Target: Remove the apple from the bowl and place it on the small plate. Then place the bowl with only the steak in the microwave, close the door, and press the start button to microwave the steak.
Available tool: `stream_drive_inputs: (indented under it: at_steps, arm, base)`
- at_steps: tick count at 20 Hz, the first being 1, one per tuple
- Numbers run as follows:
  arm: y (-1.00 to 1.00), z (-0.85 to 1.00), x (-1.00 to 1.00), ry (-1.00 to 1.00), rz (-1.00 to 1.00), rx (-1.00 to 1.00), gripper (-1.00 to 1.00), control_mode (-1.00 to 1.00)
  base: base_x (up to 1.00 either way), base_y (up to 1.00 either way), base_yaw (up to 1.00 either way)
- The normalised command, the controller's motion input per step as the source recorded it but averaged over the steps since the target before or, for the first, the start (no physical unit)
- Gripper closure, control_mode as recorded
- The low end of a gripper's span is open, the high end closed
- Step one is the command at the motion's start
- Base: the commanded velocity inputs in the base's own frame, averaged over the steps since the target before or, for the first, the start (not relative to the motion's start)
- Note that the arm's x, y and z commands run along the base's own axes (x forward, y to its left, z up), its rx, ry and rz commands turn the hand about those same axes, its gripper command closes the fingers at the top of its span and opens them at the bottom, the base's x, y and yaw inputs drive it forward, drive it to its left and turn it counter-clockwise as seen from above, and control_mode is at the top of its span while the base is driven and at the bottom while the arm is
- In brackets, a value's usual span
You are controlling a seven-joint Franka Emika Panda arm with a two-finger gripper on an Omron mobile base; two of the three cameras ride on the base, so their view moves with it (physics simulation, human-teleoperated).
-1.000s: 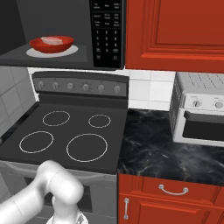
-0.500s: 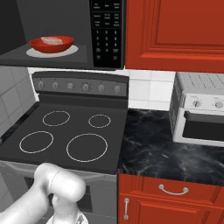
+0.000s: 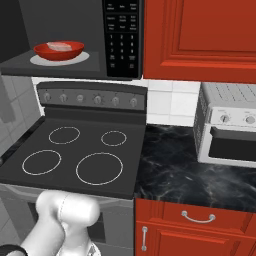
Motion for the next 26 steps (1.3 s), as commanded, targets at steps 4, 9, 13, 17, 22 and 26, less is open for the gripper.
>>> stream_drive_inputs:
  at_steps: [4, 9, 13, 17, 22, 26]
  arm:
    - [-0.94, 0.48, 0.59, 0.00, 0.32, 0.19, -1.00, -1.00]
    - [-0.63, 0.47, 0.59, 0.00, 0.31, 0.17, -1.00, -1.00]
    - [-0.06, 0.43, 0.71, 0.03, 0.19, 0.04, -1.00, -1.00]
    - [0.00, 0.19, 0.82, 0.11, 0.10, 0.00, -1.00, -1.00]
    - [0.01, 0.00, 0.94, 0.09, 0.08, 0.00, -1.00, -1.00]
    - [0.00, 0.00, 0.92, 0.03, 0.07, 0.00, -1.00, -1.00]
  base:
    - [0.00, 0.00, 0.00]
    - [0.00, 0.00, 0.00]
    - [0.00, 0.00, 0.00]
    - [0.00, 0.00, 0.00]
    - [0.00, 0.00, 0.00]
    - [0.00, 0.00, 0.00]
